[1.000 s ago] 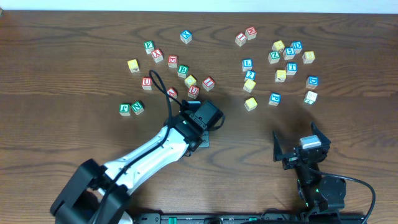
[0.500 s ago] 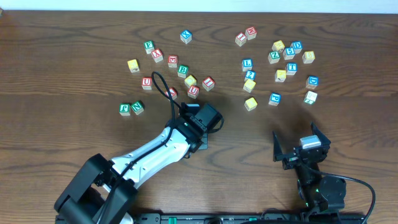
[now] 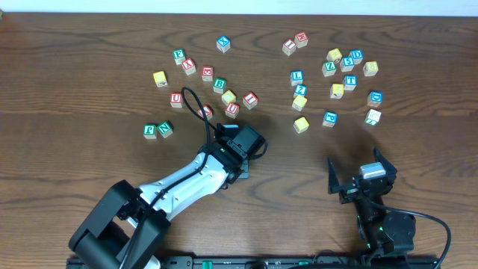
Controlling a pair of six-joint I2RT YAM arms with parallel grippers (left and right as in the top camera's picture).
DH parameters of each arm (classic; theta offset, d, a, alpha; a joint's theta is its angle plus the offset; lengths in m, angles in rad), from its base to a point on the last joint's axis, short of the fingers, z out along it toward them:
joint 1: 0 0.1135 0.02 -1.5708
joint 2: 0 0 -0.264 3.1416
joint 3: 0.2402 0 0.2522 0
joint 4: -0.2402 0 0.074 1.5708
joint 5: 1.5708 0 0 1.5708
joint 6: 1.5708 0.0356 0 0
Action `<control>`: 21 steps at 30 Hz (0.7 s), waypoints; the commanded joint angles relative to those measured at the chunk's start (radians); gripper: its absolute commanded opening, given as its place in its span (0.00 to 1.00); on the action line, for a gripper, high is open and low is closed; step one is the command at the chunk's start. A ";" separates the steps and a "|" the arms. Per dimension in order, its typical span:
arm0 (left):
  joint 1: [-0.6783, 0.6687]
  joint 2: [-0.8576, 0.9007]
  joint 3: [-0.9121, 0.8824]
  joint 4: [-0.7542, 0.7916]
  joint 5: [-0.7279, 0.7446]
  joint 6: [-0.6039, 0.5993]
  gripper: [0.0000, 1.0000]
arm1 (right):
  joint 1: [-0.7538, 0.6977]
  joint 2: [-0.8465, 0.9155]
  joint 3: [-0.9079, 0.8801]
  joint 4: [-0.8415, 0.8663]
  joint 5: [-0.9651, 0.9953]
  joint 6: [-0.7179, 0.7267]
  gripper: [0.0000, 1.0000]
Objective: Spell out ROBOT
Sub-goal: 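Place the O block to the right of the R block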
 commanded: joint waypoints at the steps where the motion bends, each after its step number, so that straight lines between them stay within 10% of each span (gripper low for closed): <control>1: 0.006 0.019 -0.011 -0.004 -0.020 -0.006 0.08 | 0.003 -0.005 -0.001 -0.004 0.004 0.011 0.99; 9: 0.006 0.019 -0.011 -0.005 -0.018 -0.005 0.09 | 0.003 -0.005 -0.001 -0.004 0.004 0.011 0.99; 16: 0.006 0.019 -0.011 -0.005 -0.013 -0.005 0.39 | 0.003 -0.005 -0.001 -0.004 0.004 0.011 0.99; 21: 0.006 0.019 -0.011 -0.005 -0.013 -0.005 0.39 | 0.003 -0.005 -0.001 -0.004 0.004 0.011 0.99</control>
